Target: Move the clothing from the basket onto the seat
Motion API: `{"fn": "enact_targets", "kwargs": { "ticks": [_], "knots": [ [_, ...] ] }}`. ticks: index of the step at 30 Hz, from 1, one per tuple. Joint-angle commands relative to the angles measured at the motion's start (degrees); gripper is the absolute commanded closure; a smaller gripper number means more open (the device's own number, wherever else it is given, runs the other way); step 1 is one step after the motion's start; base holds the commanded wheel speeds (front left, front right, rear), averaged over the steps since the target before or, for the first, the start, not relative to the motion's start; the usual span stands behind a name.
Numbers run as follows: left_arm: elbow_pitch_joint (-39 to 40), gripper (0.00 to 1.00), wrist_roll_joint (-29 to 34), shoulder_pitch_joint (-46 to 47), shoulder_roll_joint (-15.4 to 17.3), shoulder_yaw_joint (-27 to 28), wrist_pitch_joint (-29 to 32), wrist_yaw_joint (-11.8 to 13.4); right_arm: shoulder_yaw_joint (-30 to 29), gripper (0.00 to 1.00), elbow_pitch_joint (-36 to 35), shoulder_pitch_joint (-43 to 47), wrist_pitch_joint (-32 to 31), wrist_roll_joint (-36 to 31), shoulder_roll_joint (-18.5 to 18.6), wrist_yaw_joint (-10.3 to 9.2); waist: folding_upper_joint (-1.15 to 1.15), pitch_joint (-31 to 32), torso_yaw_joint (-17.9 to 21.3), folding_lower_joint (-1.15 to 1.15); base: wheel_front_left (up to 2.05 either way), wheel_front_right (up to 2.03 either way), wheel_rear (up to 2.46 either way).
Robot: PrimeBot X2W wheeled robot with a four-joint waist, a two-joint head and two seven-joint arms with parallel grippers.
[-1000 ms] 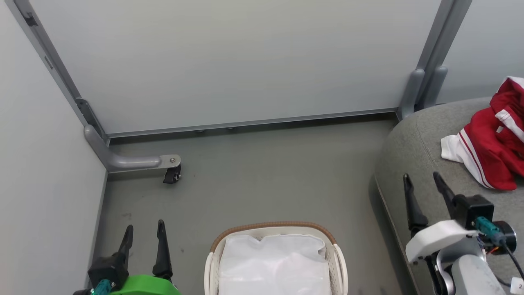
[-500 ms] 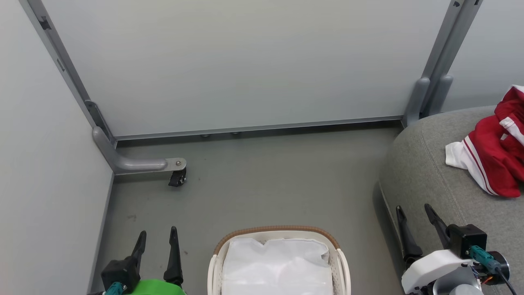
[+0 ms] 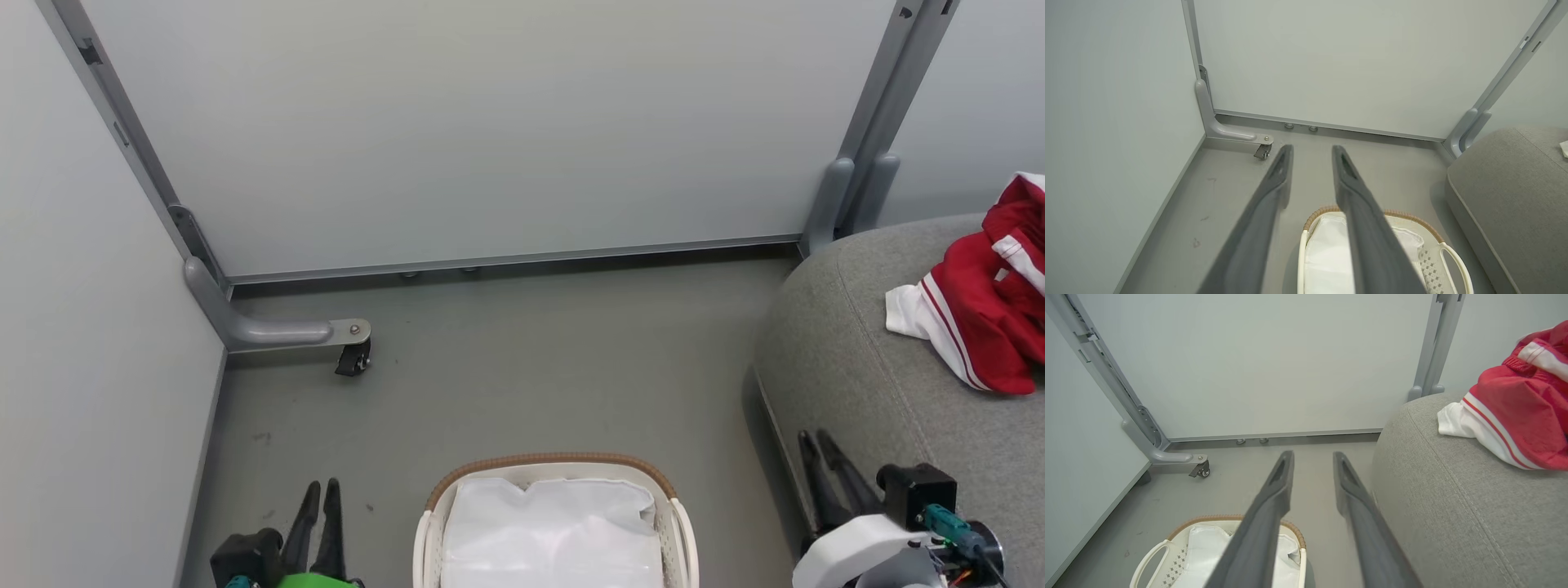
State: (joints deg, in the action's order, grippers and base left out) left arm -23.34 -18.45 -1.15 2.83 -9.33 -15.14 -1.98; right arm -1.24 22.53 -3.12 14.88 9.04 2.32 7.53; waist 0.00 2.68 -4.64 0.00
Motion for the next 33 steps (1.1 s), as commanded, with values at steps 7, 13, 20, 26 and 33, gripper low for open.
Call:
{"fn": "enact_targets", "kwargs": {
  "ticks": [7, 13, 20, 26, 33],
  "knots": [
    [0.94, 1.0, -7.45, 1.06, 0.01, 1.75, 2.3, -0.57, -1.15, 1.0, -0.48, -1.07, -2.71, 8.26, 0.12, 0.0, 0.0, -0.16, 0.27, 0.0, 0.0, 0.0, 0.0],
    [1.75, 1.0, -13.07, 1.6, 0.01, 2.9, 3.88, -1.0, -1.21, 1.0, -1.51, -1.0, -4.01, 14.68, 0.17, -0.01, 0.0, -0.3, 0.49, 0.0, 0.0, 0.0, 0.0],
    [2.59, 1.0, -19.01, 2.23, 0.02, 4.14, 5.58, -1.45, -1.46, 1.0, -2.4, -1.12, -5.57, 21.43, 0.23, -0.01, 0.0, -0.45, 0.74, 0.0, 0.0, 0.0, 0.0],
    [3.2, 1.0, -23.83, 2.75, 0.03, 5.18, 6.99, -1.83, -1.78, 1.0, -3.02, -1.32, -6.92, 26.86, 0.27, -0.02, 0.0, -0.59, 0.96, 0.0, 0.0, 0.0, 0.0],
    [3.89, 1.0, -29.11, 3.27, 0.03, 6.34, 8.56, -2.23, -2.15, 1.0, -3.65, -1.59, -8.45, 32.84, 0.32, -0.02, 0.0, -0.75, 1.22, 0.0, 0.0, 0.0, 0.0]
  ]
}}
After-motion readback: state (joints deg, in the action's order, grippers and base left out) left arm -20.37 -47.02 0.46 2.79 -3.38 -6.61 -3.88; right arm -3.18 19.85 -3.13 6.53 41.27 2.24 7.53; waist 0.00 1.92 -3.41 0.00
